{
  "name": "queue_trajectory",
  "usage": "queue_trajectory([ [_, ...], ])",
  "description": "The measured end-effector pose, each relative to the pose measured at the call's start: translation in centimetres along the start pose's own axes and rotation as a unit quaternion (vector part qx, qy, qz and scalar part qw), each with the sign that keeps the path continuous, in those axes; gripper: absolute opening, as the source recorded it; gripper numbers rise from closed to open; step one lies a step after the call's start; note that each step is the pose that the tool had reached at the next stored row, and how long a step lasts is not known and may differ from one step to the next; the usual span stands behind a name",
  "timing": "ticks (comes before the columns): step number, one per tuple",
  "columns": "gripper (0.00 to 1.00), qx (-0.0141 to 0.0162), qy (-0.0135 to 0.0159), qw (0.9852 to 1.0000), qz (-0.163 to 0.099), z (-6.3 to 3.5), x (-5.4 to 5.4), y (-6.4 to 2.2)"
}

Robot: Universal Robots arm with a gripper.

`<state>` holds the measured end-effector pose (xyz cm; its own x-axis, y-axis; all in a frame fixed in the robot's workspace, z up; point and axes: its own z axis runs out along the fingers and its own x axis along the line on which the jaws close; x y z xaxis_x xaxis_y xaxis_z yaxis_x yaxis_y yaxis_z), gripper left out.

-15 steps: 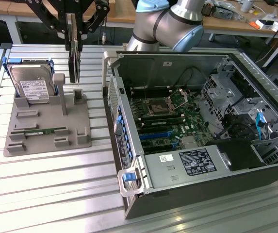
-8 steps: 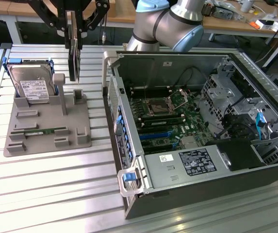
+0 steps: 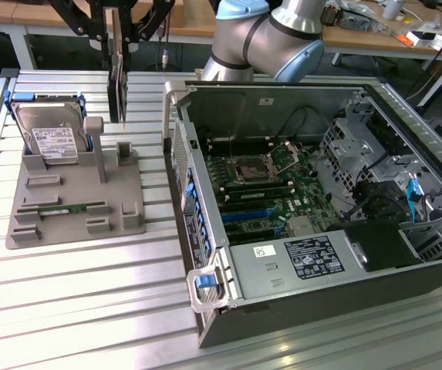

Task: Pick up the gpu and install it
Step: 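Pick up the gpu and move the gpu toward the slot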

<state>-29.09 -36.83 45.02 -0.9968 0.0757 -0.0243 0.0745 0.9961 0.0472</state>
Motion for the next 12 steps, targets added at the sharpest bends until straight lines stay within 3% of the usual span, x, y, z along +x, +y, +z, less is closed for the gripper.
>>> queue_trajectory([
  [12, 0.27, 0.0, 0.0, 1.0, 0.0, -0.95, -0.02, 0.04],
])
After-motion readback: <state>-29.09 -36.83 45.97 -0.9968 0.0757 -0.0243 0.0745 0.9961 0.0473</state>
